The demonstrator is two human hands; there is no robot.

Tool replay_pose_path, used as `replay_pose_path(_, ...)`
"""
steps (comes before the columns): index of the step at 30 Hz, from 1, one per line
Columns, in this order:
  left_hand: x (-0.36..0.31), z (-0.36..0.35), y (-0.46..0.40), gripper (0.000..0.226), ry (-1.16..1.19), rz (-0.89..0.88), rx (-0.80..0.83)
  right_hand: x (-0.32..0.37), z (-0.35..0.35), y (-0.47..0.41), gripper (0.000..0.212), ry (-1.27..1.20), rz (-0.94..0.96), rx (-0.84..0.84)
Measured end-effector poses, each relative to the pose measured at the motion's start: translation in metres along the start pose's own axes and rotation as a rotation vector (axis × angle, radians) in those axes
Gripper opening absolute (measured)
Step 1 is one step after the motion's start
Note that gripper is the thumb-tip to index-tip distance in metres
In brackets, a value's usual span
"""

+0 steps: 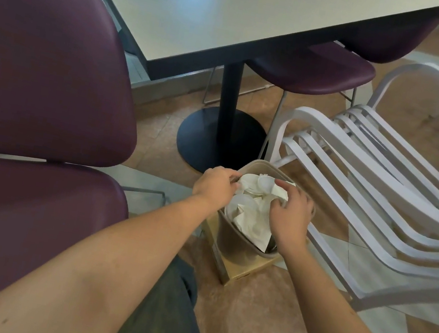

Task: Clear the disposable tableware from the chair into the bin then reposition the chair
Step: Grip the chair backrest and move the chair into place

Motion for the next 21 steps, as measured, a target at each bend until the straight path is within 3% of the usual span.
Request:
replay_pose_path(12, 0.047, 0.132, 0.046, 0.031, -0.022, 0.059, -0.168, 0.108, -0.023, 0.056, 0.045, -0.044, 0.221, 0.257)
replay_pose_path(21, 0.089, 0.277, 0.106, 0.044, -0.264, 0.058, -0.319, 0.244, -0.035, 0.117, 0.050, 0.057, 0.468, 0.440)
Point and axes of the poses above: each hand's wrist, its own y-axis away from the middle knuckle, its own z-axis out of the back of the hand, x = y × z, the point moved 5 cm from there along -y, towards the middle knuckle, and after that the axes turned 9 degrees about -x, right-handed, at the moved point
